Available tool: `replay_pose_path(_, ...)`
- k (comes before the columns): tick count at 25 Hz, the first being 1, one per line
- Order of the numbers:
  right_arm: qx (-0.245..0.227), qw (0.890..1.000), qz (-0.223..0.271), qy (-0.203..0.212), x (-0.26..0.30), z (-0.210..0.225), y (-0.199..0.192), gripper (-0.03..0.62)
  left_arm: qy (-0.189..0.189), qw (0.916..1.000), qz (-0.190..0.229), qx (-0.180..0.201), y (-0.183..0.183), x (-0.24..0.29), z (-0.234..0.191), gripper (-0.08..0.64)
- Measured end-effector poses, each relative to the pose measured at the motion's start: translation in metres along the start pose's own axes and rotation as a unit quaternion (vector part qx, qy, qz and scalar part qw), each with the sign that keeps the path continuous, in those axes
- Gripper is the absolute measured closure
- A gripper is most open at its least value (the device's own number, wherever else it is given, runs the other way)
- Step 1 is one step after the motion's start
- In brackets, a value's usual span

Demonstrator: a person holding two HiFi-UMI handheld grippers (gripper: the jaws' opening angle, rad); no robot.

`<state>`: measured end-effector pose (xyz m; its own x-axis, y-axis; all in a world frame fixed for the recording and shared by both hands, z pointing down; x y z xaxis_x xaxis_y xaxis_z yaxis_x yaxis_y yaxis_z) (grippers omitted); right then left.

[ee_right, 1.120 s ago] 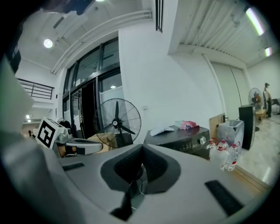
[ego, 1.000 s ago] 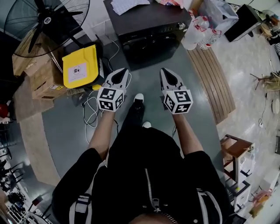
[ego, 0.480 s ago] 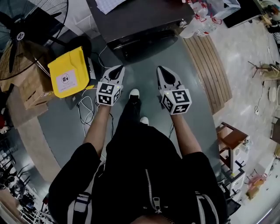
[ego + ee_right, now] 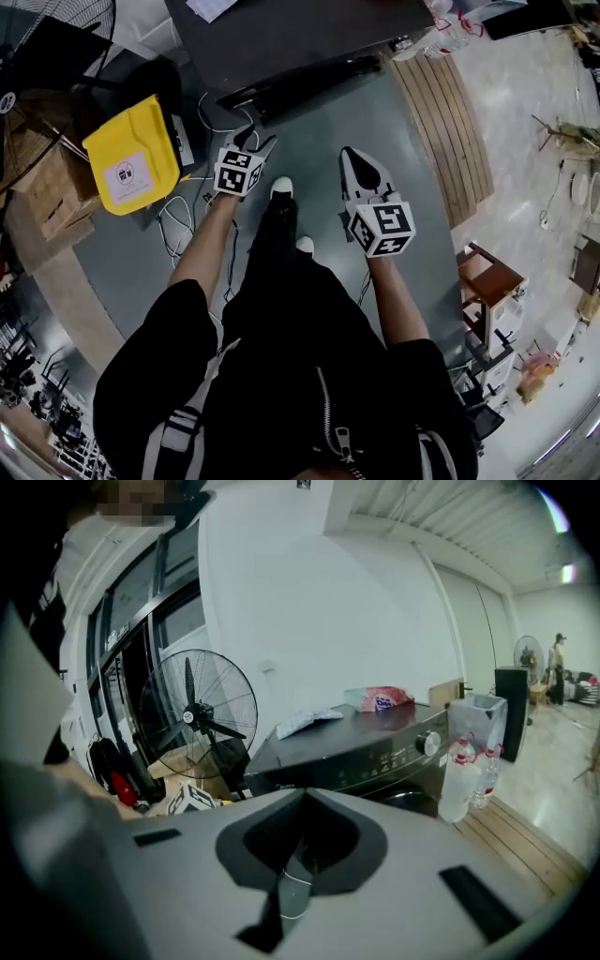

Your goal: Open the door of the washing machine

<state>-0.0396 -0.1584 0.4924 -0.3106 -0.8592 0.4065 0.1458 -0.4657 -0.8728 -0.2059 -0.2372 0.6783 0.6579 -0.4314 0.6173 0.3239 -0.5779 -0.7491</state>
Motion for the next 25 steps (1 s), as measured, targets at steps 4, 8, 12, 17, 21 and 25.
replay_pose_path(4, 0.011, 1.0, -0.006, -0.024, 0.004, 0.014, -0.003, 0.588, -0.02, 0.9991, -0.036, 0.005, -0.019, 0.044, -0.015, 0.334)
replay_pose_path(8, 0.027, 0.998, -0.008, -0.052, 0.0, 0.025, -0.013, 0.588, -0.039, 0.9958, -0.077, 0.03, -0.039, 0.082, -0.022, 0.347)
replay_pose_path(12, 0.039, 0.996, -0.026, -0.078, -0.011, 0.037, -0.029, 0.588, -0.042, 0.9928, -0.103, 0.044, -0.054, 0.115, -0.025, 0.365)
replay_pose_path(17, 0.047, 0.993, -0.043, -0.101, -0.022, 0.051, -0.039, 0.588, -0.041, 0.991, -0.115, 0.055, -0.061, 0.134, -0.029, 0.397)
replay_pose_path(21, 0.047, 0.992, -0.043, -0.106, -0.026, 0.062, -0.036, 0.588, -0.009, 0.9904, -0.118, 0.072, -0.062, 0.134, -0.033, 0.491)
replay_pose_path(25, 0.048, 0.993, -0.038, -0.101, -0.028, 0.072, -0.031, 0.588, -0.002, 0.9907, -0.119, 0.065, -0.064, 0.132, -0.024, 0.494)
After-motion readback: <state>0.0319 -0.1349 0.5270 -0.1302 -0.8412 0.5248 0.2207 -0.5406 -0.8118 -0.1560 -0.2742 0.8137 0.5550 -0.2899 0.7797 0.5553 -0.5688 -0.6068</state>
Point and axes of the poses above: the fingertips, and each gripper's own axes: x forward along the fingers, z to its right, y out of its top, the point moved 2 cm from there along -x, backward along the fingers, and after that the axes turned 3 degrees about z, right-handed, at the moved point
